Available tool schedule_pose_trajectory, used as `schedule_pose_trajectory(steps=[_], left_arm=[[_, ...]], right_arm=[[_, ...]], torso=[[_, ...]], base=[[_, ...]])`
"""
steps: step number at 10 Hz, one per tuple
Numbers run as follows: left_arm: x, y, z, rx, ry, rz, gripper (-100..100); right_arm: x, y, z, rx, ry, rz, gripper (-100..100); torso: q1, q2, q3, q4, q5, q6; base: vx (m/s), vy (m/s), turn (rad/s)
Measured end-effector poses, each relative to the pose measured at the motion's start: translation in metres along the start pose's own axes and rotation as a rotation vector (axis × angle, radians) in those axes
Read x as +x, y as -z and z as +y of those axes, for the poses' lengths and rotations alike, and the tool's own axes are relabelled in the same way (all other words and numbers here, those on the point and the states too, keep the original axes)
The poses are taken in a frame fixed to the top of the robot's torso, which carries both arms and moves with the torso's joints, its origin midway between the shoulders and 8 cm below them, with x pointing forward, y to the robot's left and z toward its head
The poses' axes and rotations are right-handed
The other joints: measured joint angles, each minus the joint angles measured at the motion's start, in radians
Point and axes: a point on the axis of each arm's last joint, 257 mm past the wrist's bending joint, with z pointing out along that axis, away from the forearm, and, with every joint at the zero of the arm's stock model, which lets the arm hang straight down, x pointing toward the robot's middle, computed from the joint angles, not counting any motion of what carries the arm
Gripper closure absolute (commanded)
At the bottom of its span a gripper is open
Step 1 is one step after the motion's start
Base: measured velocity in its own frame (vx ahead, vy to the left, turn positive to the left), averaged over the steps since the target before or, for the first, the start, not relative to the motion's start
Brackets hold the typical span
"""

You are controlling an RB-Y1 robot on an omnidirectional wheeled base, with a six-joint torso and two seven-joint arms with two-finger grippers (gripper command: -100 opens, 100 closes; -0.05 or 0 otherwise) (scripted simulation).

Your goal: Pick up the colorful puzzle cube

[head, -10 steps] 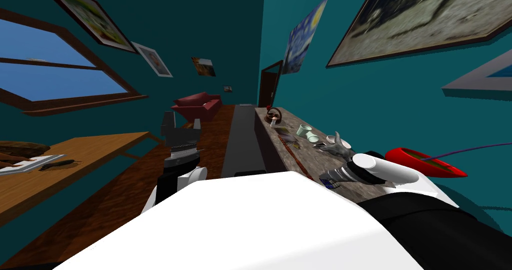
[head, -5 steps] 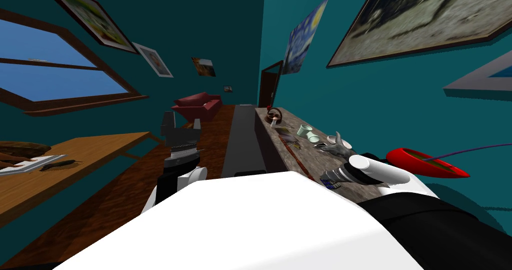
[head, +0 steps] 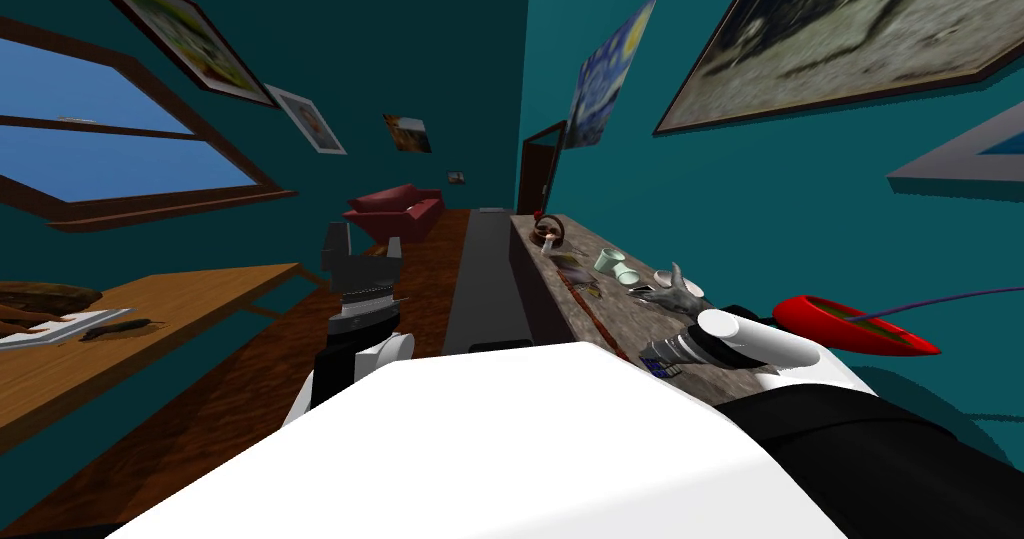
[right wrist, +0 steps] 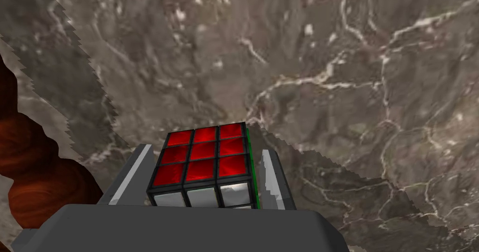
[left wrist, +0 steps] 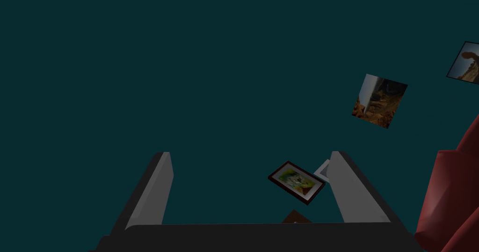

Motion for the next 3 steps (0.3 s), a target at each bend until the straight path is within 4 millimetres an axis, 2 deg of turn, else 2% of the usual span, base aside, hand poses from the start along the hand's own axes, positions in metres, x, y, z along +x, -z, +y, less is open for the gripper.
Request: schedule_pose_trajectory(steps=[2, 3], left_arm=[[0.0000, 0.0000, 0.0000, 0.000, 0.000, 0.000, 0], [0.0000, 0.0000, 0.0000, 0.000, 0.000, 0.000, 0]], right_arm=[[-0.0003, 0.0118, -0.0016, 0.003, 0.002, 0.003, 100], [-0.0007, 0.0128, -0.0018, 0.004, 0.002, 0.002, 0]], torso=[[-0.001, 0.001, 0.001, 0.000, 0.000, 0.000], [-0.001, 0.000, 0.000, 0.000, 0.000, 0.000]], base=[[-0.005, -0.018, -0.001], [0.000, 0.000, 0.000]])
